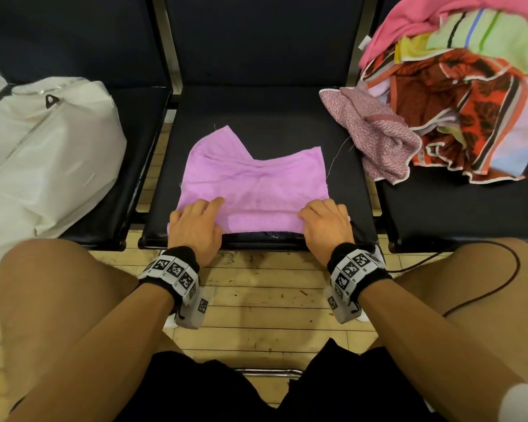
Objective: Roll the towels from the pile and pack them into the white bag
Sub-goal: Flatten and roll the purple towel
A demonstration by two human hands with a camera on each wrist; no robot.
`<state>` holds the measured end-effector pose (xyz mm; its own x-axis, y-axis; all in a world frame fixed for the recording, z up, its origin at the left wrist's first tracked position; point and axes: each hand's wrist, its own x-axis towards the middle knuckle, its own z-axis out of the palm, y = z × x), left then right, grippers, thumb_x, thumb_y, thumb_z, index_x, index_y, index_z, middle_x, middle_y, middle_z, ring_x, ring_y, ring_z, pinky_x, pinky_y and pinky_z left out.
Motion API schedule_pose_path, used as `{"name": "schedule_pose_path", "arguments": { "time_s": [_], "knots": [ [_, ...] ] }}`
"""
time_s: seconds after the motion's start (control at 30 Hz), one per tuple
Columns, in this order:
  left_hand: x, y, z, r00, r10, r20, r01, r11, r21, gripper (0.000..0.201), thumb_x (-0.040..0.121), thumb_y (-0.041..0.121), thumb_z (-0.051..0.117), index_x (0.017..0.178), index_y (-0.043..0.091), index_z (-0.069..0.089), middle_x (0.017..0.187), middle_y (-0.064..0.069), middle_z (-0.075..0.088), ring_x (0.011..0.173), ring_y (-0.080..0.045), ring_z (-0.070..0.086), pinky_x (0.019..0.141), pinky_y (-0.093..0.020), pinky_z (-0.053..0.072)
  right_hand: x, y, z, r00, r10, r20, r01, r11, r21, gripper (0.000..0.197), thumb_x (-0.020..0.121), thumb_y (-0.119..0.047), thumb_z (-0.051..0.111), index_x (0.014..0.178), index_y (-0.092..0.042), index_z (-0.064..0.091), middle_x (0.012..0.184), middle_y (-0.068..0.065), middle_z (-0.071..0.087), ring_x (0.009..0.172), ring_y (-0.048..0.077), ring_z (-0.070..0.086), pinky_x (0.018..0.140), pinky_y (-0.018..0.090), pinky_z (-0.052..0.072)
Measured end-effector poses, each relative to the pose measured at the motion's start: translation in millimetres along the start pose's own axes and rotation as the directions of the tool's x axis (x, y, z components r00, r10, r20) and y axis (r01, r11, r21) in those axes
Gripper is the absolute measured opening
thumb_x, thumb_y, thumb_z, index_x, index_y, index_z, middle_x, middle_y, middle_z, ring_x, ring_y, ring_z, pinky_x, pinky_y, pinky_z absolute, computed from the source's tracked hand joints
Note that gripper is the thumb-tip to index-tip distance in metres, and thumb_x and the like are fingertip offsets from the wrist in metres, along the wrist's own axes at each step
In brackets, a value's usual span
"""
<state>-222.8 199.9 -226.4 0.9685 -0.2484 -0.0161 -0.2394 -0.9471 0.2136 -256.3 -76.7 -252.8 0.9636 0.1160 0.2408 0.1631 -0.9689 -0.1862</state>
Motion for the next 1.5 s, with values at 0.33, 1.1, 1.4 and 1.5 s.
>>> {"name": "schedule_pose_path", "arguments": {
  "time_s": [0.33, 1.1, 1.4, 1.5],
  "knots": [
    [-1, 2, 2, 0.997, 0.07, -0.025, -0.071, 0.996, -0.053, 0.031, 0.089, 0.023, 0.05, 0.114, 0.015, 0.068, 0.111, -0.003, 0.067, 0.102, -0.029, 0.055, 0.094, -0.045, 0.038, -1, -5, -8, 0.988, 0.052, 0.145, -0.058, 0.998, 0.036, 0.036, 0.08, -0.027, 0.056, 0.11, -0.014, 0.07, 0.102, 0.002, 0.069, 0.097, 0.028, 0.057, 0.091, 0.043, 0.042],
    [6, -2, 2, 0.988, 0.1, -0.119, -0.093, 0.994, 0.059, 0.008, 0.094, 0.018, 0.061, 0.099, 0.015, 0.067, 0.094, -0.007, 0.065, 0.087, -0.033, 0.056, 0.079, -0.046, 0.041, 2, -1, 2, 0.999, -0.041, 0.003, 0.041, 0.999, -0.028, 0.022, 0.067, 0.002, 0.07, 0.083, -0.014, 0.072, 0.09, 0.002, 0.065, 0.081, 0.029, 0.056, 0.073, 0.035, 0.026],
    [0, 1, 5, 0.998, 0.06, 0.012, -0.06, 0.997, 0.051, 0.037, 0.089, 0.041, 0.059, 0.119, 0.02, 0.063, 0.116, 0.0, 0.064, 0.108, -0.027, 0.052, 0.097, -0.047, 0.037, -1, -4, -4, 0.987, 0.057, 0.147, -0.06, 0.998, 0.013, 0.035, 0.084, -0.026, 0.055, 0.116, -0.018, 0.067, 0.108, 0.0, 0.069, 0.102, 0.023, 0.058, 0.099, 0.038, 0.027],
    [2, 0, 3, 0.999, 0.034, 0.014, -0.034, 0.999, 0.011, 0.035, 0.093, 0.027, 0.055, 0.126, 0.018, 0.062, 0.121, -0.003, 0.065, 0.114, -0.028, 0.051, 0.105, -0.046, 0.032, 1, -4, -4, 0.987, 0.056, 0.151, -0.06, 0.998, 0.02, 0.035, 0.089, -0.022, 0.051, 0.12, -0.017, 0.066, 0.109, 0.002, 0.068, 0.104, 0.024, 0.058, 0.1, 0.036, 0.021]
  ]
}}
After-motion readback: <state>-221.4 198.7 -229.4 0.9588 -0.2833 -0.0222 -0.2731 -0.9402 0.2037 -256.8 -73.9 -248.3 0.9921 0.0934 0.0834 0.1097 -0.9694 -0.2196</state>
